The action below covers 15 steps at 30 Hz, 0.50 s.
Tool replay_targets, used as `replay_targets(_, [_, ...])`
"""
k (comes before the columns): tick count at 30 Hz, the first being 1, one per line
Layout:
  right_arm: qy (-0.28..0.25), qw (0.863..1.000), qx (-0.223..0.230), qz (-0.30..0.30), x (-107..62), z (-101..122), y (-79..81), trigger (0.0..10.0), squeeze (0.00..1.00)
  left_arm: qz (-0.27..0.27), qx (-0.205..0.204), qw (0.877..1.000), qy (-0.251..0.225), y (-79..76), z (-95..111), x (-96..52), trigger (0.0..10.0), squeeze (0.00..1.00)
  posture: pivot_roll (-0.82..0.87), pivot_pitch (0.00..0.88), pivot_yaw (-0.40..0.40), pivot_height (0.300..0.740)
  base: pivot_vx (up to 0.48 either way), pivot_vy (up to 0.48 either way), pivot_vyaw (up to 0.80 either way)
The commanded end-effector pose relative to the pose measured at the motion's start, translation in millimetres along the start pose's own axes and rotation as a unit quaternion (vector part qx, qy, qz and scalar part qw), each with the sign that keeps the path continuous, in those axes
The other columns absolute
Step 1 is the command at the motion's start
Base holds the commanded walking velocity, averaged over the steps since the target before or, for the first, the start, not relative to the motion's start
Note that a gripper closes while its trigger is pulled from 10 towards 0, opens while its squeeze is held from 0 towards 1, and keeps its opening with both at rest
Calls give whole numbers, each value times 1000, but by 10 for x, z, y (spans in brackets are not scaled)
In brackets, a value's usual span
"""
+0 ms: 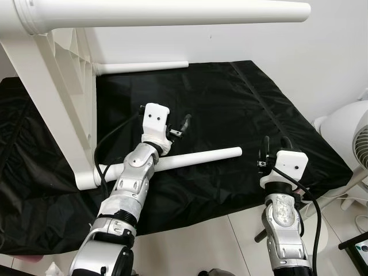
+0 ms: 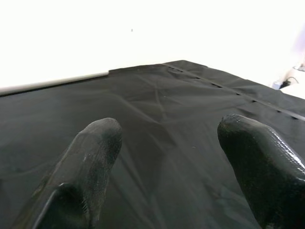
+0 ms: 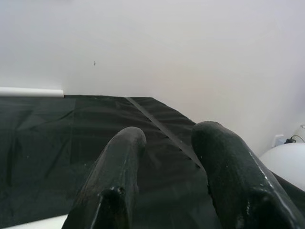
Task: Building children table
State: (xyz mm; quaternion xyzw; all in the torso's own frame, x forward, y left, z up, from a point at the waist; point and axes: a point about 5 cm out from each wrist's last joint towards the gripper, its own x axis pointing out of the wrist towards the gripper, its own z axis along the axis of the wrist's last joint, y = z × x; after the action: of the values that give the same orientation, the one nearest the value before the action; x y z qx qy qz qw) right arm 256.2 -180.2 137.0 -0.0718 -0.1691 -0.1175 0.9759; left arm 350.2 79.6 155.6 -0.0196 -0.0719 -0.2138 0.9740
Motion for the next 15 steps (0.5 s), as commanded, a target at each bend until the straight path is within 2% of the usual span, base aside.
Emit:
replay_targets(1, [6,1000,-5,1,23,-20,-21,10000,0,12,5,1000,-6,0,21,22,10000,0,-12,0,-2,740,0,0,0])
replay_targets(4, [8,1000,-6,2,23,-34,-25,10000,0,3,21,1000,-8,-40,6,12,10000,0,-11,0,-5,740,0,0,0])
replay_targets(11, [11,1000,-10,6,32,-37,4,10000,0,-13,22,1000,-9,-108,-29,-11,10000,0,-18,0,-12,740,0,0,0])
replay_targets(15, [11,1000,-16,7,27,-41,-10,10000,0,-21,26,999,-11,-130,-40,-16,10000,0,-20,0,-12,740,0,0,698])
